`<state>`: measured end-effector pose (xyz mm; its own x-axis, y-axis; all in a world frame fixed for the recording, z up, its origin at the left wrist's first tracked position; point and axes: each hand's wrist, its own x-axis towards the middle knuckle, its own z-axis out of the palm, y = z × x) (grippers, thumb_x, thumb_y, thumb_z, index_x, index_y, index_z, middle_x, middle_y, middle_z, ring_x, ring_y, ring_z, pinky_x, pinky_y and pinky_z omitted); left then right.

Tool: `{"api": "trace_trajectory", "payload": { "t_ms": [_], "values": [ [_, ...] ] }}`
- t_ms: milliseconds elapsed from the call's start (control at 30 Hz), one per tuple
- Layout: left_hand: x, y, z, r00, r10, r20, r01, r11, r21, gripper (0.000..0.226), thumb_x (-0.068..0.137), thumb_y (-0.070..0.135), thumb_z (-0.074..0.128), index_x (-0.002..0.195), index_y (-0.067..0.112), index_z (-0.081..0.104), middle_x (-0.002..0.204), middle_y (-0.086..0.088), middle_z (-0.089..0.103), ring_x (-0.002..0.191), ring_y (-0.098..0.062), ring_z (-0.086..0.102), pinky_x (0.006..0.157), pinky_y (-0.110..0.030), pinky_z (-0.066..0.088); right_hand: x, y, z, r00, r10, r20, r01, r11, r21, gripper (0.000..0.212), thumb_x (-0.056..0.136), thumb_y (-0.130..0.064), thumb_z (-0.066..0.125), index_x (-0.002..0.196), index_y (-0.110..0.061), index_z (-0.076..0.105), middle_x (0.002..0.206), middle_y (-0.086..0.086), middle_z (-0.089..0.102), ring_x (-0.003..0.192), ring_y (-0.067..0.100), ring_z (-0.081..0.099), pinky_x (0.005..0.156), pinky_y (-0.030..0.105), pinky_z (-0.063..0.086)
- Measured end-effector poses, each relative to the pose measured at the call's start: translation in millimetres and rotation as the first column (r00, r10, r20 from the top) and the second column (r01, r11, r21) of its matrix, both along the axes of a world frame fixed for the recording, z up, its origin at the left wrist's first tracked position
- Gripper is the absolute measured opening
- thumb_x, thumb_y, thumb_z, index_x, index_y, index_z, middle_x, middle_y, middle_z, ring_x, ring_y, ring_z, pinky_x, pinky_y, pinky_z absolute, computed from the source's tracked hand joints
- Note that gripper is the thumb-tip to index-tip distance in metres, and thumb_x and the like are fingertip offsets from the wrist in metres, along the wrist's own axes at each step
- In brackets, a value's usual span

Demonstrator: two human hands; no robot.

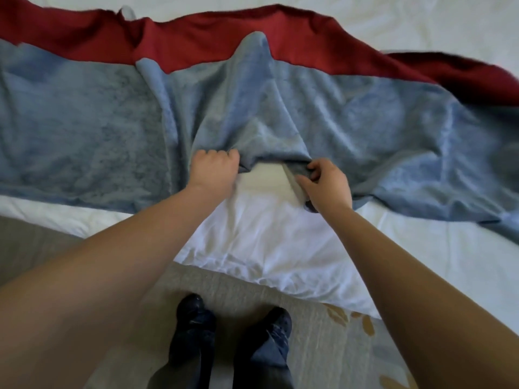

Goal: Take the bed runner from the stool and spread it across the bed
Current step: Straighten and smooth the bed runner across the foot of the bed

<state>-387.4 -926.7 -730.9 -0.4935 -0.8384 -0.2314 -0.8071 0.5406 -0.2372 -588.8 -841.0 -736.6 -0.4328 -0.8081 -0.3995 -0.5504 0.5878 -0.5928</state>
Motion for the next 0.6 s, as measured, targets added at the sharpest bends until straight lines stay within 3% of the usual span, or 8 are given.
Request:
{"api": "trace_trajectory", "payload": {
  "t_ms": [100, 167, 233, 333, 400, 467, 533, 600],
  "values": [
    [0.2, 6.9, 5.1, 0.999, 0.028, 0.018, -0.028, 1.000, 0.001, 0.019, 0.085, 0.017, 0.051, 0.102, 0.012, 0.049, 0.095, -0.007, 0.066, 0.088, -0.029, 0.063, 0.071, -0.033, 0.034, -6.7, 0.2, 1.7, 0.993, 0.093, -0.070, -0.086, 0.991, 0.099, 0.031, 0.085, -0.014, 0.063, 0.116, -0.016, 0.059, 0.088, 0.001, 0.060, 0.081, 0.019, 0.056, 0.068, 0.029, 0.044],
    [2.3, 10.4, 9.9, 0.999, 0.026, 0.029, -0.026, 1.000, 0.004, 0.017, 0.084, 0.021, 0.053, 0.099, 0.014, 0.052, 0.091, -0.006, 0.067, 0.085, -0.028, 0.064, 0.069, -0.032, 0.031, -7.1, -1.5, 4.0, 0.980, 0.161, -0.119, -0.141, 0.977, 0.161, 0.024, 0.083, -0.008, 0.059, 0.106, -0.014, 0.064, 0.092, 0.006, 0.064, 0.084, 0.025, 0.059, 0.068, 0.030, 0.046],
    [6.9, 13.0, 11.5, 0.999, -0.007, 0.050, 0.007, 1.000, -0.001, 0.012, 0.087, 0.022, 0.053, 0.096, 0.015, 0.055, 0.088, -0.005, 0.067, 0.082, -0.028, 0.064, 0.067, -0.031, 0.030, -5.6, -2.3, 8.1, 0.956, 0.234, -0.176, -0.197, 0.959, 0.206, 0.014, 0.082, -0.006, 0.057, 0.092, -0.012, 0.064, 0.082, 0.006, 0.062, 0.076, 0.027, 0.057, 0.060, 0.029, 0.043],
    [15.8, 16.9, 17.1, 0.996, -0.093, 0.009, 0.093, 0.995, -0.030, 0.015, 0.080, 0.023, 0.068, 0.078, 0.012, 0.058, 0.064, -0.007, 0.063, 0.056, -0.028, 0.061, 0.056, -0.030, 0.032, -4.2, 0.9, 13.8, 0.901, 0.339, -0.271, -0.286, 0.933, 0.217, 0.007, 0.080, -0.007, 0.053, 0.081, -0.011, 0.059, 0.071, 0.003, 0.052, 0.068, 0.026, 0.050, 0.050, 0.025, 0.032],
    [23.8, 19.3, 18.1, 0.986, -0.165, -0.038, 0.161, 0.983, -0.087, 0.028, 0.061, 0.022, 0.081, 0.062, 0.010, 0.055, 0.045, -0.007, 0.053, 0.035, -0.025, 0.051, 0.048, -0.024, 0.026, -3.0, 6.2, 17.6, 0.825, 0.435, -0.362, -0.396, 0.900, 0.181, 0.006, 0.076, -0.005, 0.060, 0.081, -0.008, 0.057, 0.078, 0.005, 0.051, 0.071, 0.026, 0.048, 0.055, 0.029, 0.033],
    [31.0, 23.4, 15.4, 0.971, -0.225, -0.077, 0.217, 0.971, -0.102, 0.030, 0.050, 0.021, 0.081, 0.055, 0.009, 0.054, 0.039, -0.007, 0.049, 0.029, -0.023, 0.046, 0.048, -0.022, 0.026, -0.5, 15.8, 13.0, 0.665, 0.522, -0.534, -0.587, 0.808, 0.059, 0.022, 0.059, -0.001, 0.075, 0.072, -0.007, 0.058, 0.075, 0.009, 0.055, 0.067, 0.029, 0.053, 0.054, 0.029, 0.032],
    [39.3, 32.1, 7.6, 0.957, -0.265, -0.116, 0.253, 0.962, -0.104, 0.021, 0.054, 0.021, 0.070, 0.052, 0.009, 0.053, 0.039, -0.007, 0.049, 0.029, -0.023, 0.046, 0.046, -0.022, 0.032, 3.7, 25.5, 9.2, 0.528, 0.544, -0.652, -0.719, 0.695, -0.003, 0.031, 0.040, 0.004, 0.079, 0.058, -0.010, 0.058, 0.059, 0.008, 0.053, 0.053, 0.028, 0.053, 0.047, 0.027, 0.033],
    [50.8, 39.9, -3.1, 0.949, -0.286, -0.134, 0.271, 0.955, -0.120, 0.018, 0.063, 0.025, 0.056, 0.052, 0.010, 0.053, 0.042, -0.007, 0.050, 0.033, -0.024, 0.048, 0.045, -0.024, 0.038, 5.6, 34.0, -1.1, 0.468, 0.549, -0.693, -0.791, 0.610, -0.052, 0.027, 0.042, 0.006, 0.073, 0.056, -0.012, 0.057, 0.056, 0.006, 0.051, 0.050, 0.026, 0.051, 0.048, 0.027, 0.034]
  ]
}}
